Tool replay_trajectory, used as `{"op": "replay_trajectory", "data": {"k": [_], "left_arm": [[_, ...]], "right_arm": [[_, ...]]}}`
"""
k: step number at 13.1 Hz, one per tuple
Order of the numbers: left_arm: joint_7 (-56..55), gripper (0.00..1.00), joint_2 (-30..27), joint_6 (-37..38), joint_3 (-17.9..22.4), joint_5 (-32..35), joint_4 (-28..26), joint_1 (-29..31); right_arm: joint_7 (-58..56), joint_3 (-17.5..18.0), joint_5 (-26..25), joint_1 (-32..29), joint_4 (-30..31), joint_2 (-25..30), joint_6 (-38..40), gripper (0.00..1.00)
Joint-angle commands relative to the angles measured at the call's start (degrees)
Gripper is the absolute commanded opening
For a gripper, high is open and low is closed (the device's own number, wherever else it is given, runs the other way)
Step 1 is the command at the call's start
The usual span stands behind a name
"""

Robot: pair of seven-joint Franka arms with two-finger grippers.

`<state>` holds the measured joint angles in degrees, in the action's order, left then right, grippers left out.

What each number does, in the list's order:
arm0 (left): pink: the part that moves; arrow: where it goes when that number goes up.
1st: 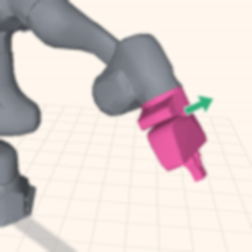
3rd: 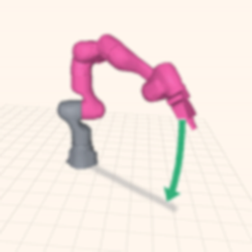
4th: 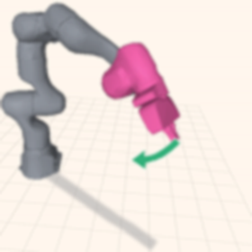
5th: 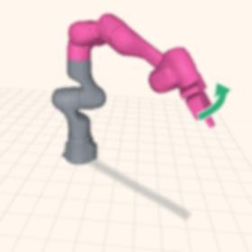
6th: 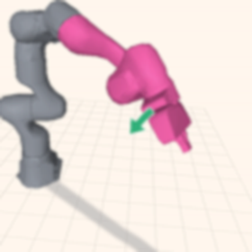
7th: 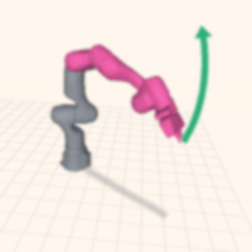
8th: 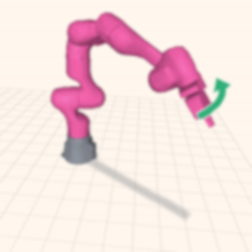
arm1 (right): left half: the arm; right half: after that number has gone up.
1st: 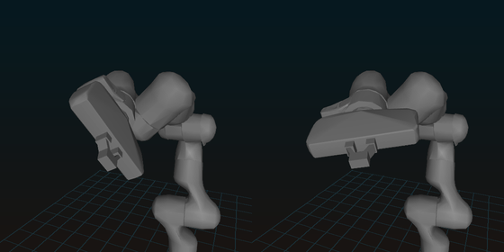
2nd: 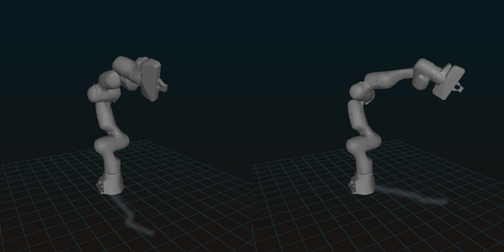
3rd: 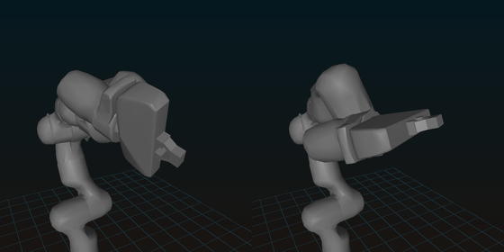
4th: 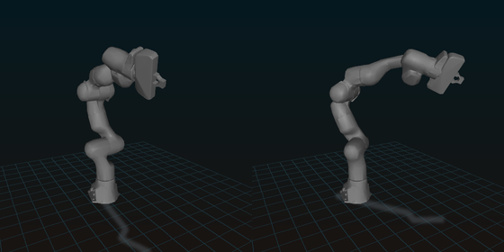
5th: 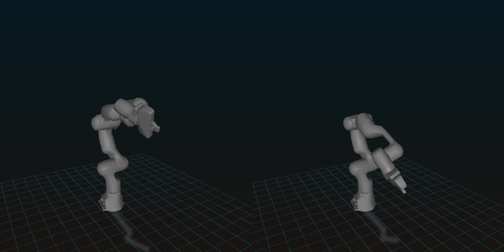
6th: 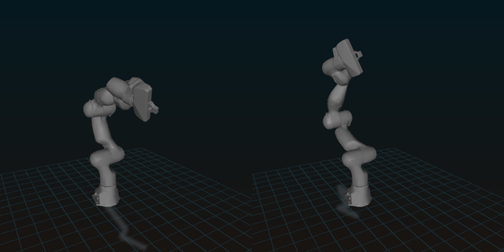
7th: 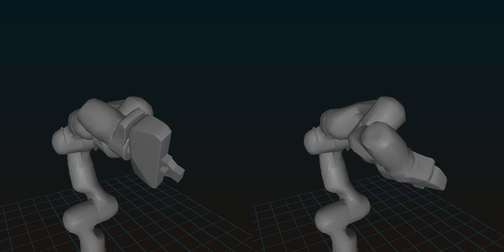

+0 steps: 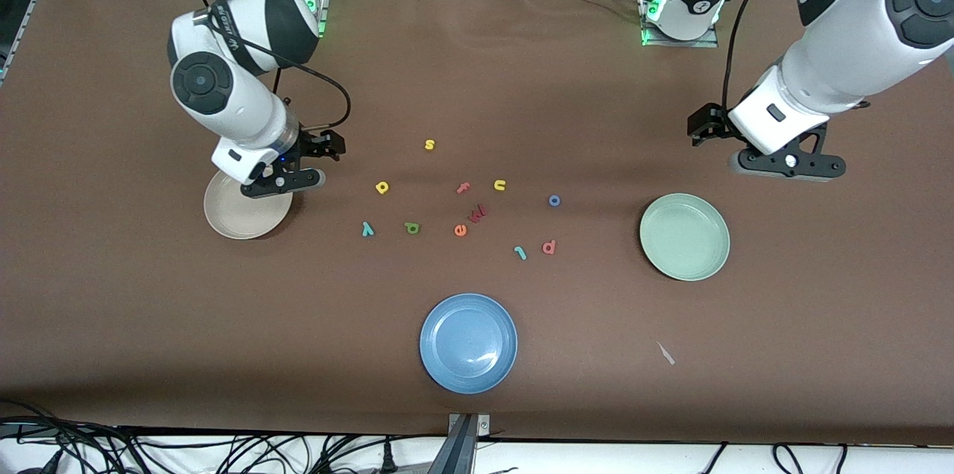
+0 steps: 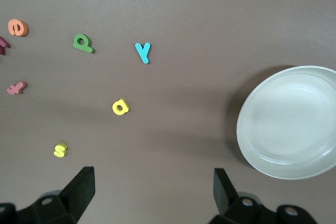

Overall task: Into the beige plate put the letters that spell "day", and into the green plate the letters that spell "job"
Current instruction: 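Move the right gripper toward the yellow a while the left gripper reaches letters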

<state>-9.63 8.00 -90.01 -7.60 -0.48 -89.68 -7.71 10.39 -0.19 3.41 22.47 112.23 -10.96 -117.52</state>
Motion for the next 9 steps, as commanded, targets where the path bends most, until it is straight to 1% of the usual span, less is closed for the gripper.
{"op": "replay_trajectory", "data": {"k": [1, 3, 4, 7, 9], "left_arm": [[0.93, 1.0, 2.54, 0.45, -0.4, -2.42, 1.35, -0.9], [0.66, 1.0, 5.17, 0.01, -1.01, -2.51, 1.35, -1.78], [1.1, 1.0, 6.75, -1.03, -1.28, -2.51, 1.35, -2.3], [0.22, 1.0, 12.46, -9.45, -1.28, -2.6, 1.26, -4.06], [0.05, 1.0, 16.16, -15.0, -1.37, -2.6, 1.26, -4.94]], "right_arm": [[1.3, 1.42, 0.63, -0.14, 6.58, 1.11, -8.57, 1.0], [2.7, 1.95, 0.54, 0.47, 9.4, 0.07, -14.38, 1.0], [2.88, 1.95, 0.28, 1.6, 9.41, -1.33, -15.71, 1.0], [2.62, 1.95, -0.95, 4.07, 8.28, -6.69, -20.11, 1.0], [2.53, 1.95, -4.79, 5.3, 6.26, -10.99, -21.95, 1.0]]}}
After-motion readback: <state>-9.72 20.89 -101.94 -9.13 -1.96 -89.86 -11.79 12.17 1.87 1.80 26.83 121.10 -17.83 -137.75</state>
